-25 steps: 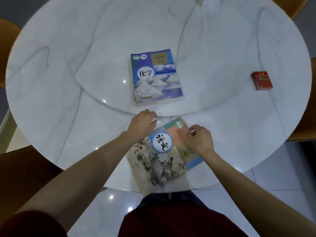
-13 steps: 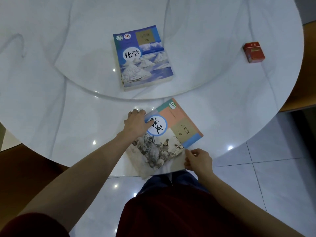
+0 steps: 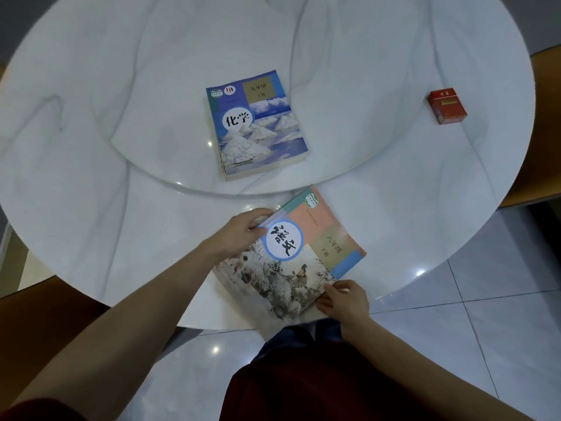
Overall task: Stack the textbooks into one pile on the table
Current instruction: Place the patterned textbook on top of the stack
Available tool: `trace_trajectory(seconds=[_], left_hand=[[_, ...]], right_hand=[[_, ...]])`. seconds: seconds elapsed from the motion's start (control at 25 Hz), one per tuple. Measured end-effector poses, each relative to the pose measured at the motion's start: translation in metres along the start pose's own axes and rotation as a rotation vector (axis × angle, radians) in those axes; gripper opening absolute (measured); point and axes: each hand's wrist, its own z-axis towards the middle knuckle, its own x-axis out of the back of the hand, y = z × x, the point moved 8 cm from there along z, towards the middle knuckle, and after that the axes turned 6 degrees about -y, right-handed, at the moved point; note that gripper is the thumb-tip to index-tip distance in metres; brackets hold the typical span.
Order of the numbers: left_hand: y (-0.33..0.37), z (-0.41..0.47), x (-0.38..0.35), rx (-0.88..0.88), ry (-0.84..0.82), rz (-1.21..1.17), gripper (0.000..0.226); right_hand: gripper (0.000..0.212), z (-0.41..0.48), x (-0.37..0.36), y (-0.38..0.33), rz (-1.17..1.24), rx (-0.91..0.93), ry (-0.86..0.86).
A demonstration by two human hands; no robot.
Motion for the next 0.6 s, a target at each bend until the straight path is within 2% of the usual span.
trace_trajectory(seconds=[0.08, 0.24, 0.4, 0.6], left_hand=[[-0.001, -0.009, 0.001, -0.038, 0.006, -0.161, 0.038], [-0.002, -0.015, 0.008, -0.057, 0.052, -0.465, 0.042], [0.012, -0.011, 0.025, -0.086, 0.085, -0.611, 0.042], [0.031, -0.009, 0.050, -0.153, 0.133, -0.752, 0.038]], right_hand=[[0.010, -0.003, -0.003, -0.002, 0.037, 0.022, -0.059], [0.024, -0.013, -0.017, -0.021, 0.063, 0.071, -0.180], [0.032, -0.017, -0.044, -0.059, 0.083, 0.108, -0.349], [0.022, -0.014, -0.065, -0.107, 0.139, 0.141, -0.450]])
